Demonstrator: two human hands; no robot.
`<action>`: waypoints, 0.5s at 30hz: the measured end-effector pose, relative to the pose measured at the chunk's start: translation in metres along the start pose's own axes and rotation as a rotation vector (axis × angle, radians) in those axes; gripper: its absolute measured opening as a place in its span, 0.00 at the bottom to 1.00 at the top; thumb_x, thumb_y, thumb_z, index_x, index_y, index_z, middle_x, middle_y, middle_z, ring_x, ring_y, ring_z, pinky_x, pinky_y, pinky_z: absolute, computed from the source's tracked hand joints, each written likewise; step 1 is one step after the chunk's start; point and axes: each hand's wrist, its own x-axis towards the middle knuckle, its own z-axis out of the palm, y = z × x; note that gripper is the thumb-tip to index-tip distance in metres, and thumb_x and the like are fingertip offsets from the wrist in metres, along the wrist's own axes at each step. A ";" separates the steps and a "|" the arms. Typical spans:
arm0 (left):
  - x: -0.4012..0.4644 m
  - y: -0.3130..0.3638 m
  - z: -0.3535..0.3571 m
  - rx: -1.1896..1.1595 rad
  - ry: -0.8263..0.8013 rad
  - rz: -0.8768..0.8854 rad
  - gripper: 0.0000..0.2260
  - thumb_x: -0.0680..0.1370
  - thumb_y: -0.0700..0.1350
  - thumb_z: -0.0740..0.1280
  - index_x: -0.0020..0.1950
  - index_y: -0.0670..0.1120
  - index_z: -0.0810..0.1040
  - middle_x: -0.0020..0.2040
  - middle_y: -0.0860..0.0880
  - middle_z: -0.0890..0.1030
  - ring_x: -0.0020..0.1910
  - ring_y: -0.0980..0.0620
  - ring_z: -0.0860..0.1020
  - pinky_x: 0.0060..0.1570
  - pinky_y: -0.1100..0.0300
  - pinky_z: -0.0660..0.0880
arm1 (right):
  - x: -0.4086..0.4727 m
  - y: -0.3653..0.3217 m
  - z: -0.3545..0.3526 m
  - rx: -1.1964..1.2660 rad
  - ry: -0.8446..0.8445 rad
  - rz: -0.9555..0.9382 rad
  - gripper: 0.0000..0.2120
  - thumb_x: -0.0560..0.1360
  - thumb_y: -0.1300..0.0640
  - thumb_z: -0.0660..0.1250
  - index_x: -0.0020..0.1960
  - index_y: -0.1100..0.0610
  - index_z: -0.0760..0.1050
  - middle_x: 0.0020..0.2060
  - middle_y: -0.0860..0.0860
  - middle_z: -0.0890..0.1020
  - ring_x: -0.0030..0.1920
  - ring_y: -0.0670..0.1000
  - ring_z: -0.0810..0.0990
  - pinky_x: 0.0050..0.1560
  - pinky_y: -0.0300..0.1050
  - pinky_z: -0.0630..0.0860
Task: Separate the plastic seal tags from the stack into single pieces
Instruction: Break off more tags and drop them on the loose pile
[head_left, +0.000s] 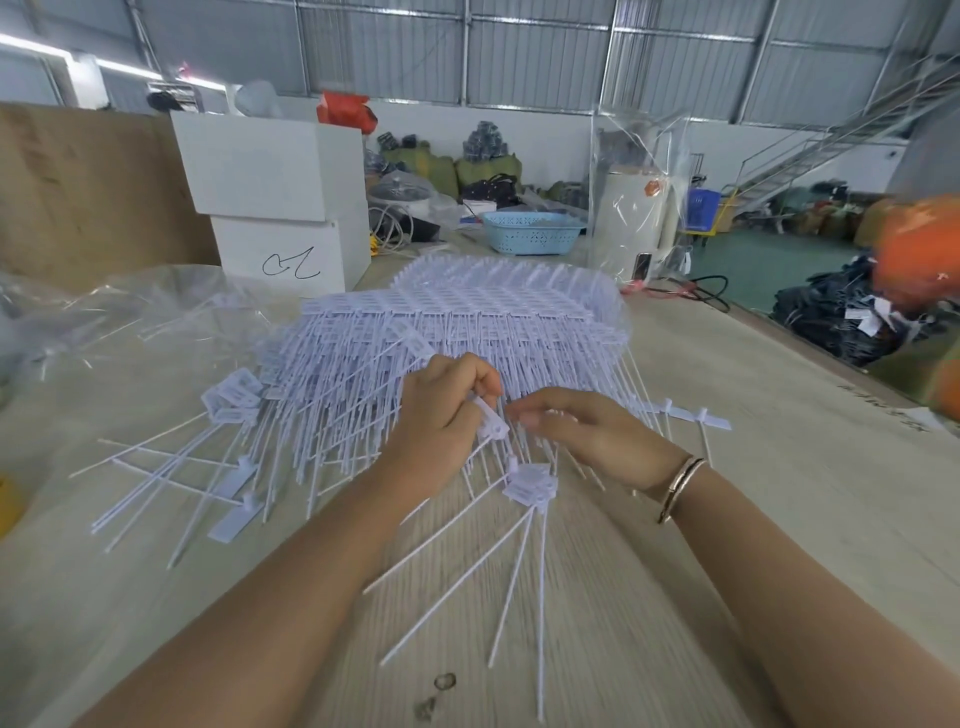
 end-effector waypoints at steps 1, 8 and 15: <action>0.000 0.001 0.001 0.020 0.001 0.024 0.14 0.67 0.37 0.53 0.44 0.51 0.72 0.43 0.45 0.77 0.47 0.50 0.71 0.53 0.50 0.67 | -0.001 -0.004 0.002 0.059 0.012 -0.022 0.12 0.75 0.45 0.63 0.48 0.52 0.80 0.35 0.35 0.80 0.35 0.34 0.77 0.38 0.25 0.68; 0.003 0.003 0.000 0.038 -0.063 0.042 0.16 0.68 0.39 0.56 0.50 0.53 0.77 0.48 0.59 0.77 0.55 0.54 0.73 0.61 0.44 0.66 | -0.001 -0.011 0.014 0.147 -0.087 -0.021 0.13 0.77 0.58 0.65 0.34 0.57 0.76 0.20 0.42 0.66 0.22 0.43 0.61 0.24 0.33 0.60; 0.004 -0.005 -0.002 0.248 -0.158 0.058 0.20 0.77 0.53 0.50 0.58 0.49 0.78 0.58 0.58 0.76 0.67 0.55 0.67 0.65 0.57 0.55 | -0.002 -0.010 0.012 0.300 0.029 -0.011 0.10 0.77 0.65 0.59 0.38 0.57 0.68 0.29 0.61 0.75 0.21 0.46 0.62 0.23 0.38 0.60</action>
